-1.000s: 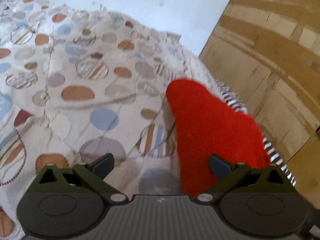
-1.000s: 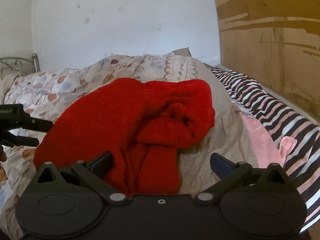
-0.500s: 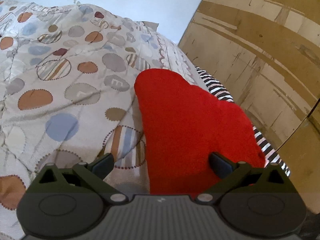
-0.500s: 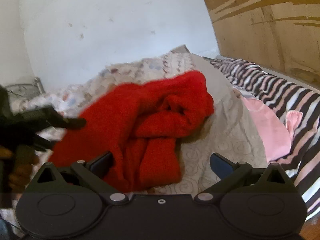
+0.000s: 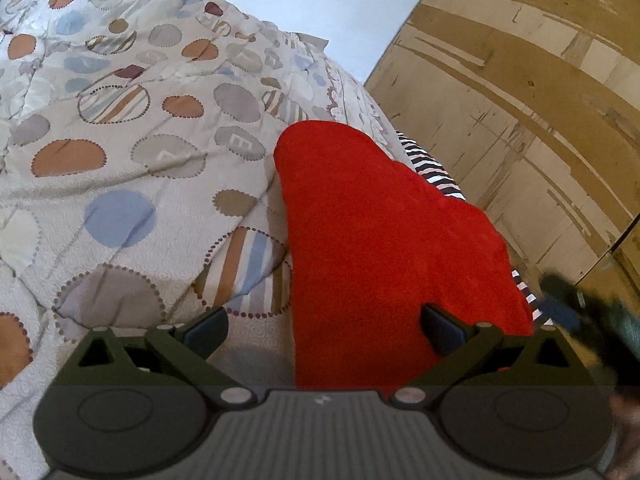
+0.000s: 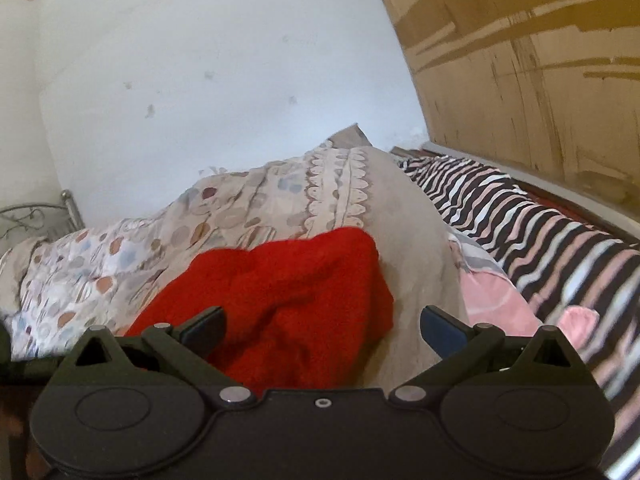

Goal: Fold small clothes

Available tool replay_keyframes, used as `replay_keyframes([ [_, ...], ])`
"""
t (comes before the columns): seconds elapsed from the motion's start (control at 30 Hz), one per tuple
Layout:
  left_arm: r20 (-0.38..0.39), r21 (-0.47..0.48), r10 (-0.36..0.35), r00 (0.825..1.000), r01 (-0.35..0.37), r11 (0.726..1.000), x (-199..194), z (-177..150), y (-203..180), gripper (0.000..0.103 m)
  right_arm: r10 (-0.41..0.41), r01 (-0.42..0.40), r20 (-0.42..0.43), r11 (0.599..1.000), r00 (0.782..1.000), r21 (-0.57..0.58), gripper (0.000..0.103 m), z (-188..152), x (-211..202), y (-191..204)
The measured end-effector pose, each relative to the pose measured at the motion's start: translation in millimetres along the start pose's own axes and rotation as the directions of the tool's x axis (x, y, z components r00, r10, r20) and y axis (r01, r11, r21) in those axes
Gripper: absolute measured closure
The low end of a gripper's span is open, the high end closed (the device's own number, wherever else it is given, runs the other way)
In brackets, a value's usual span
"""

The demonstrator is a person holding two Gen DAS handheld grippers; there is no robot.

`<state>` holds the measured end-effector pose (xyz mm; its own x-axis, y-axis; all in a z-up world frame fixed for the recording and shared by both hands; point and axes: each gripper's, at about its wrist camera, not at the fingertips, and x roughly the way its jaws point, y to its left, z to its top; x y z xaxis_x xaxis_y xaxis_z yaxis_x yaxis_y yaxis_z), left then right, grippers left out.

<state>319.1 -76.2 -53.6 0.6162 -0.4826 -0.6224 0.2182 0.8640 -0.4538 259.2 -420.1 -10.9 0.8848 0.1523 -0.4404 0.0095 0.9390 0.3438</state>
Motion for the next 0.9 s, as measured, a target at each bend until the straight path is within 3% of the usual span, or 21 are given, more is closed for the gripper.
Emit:
replay_keyframes([
  [0.2,0.007,0.019,0.012,1.000,-0.012,1.000,0,0,-2,0.000,0.034,-0.038,-0.064,0.998,0.997,-0.057,0.000,26,62,4],
  [0.37,0.002,0.022,0.014,1.000,-0.014,1.000,0,0,-3,0.000,0.069,-0.077,-0.106,0.994,0.992,-0.073,0.000,19,104,-3],
  [0.53,0.000,0.046,0.024,1.000,-0.023,0.999,1,1,-6,0.000,0.144,-0.145,-0.092,0.989,0.985,-0.012,0.000,-3,118,-23],
  [0.7,-0.006,0.047,0.014,1.000,-0.014,0.999,3,-2,-7,0.000,0.253,-0.251,0.005,0.956,0.967,0.155,0.000,-26,117,-59],
  [0.9,-0.003,0.050,0.017,1.000,-0.017,0.999,3,-2,-7,0.000,0.253,-0.251,0.011,0.956,0.967,0.154,0.000,-27,116,-59],
])
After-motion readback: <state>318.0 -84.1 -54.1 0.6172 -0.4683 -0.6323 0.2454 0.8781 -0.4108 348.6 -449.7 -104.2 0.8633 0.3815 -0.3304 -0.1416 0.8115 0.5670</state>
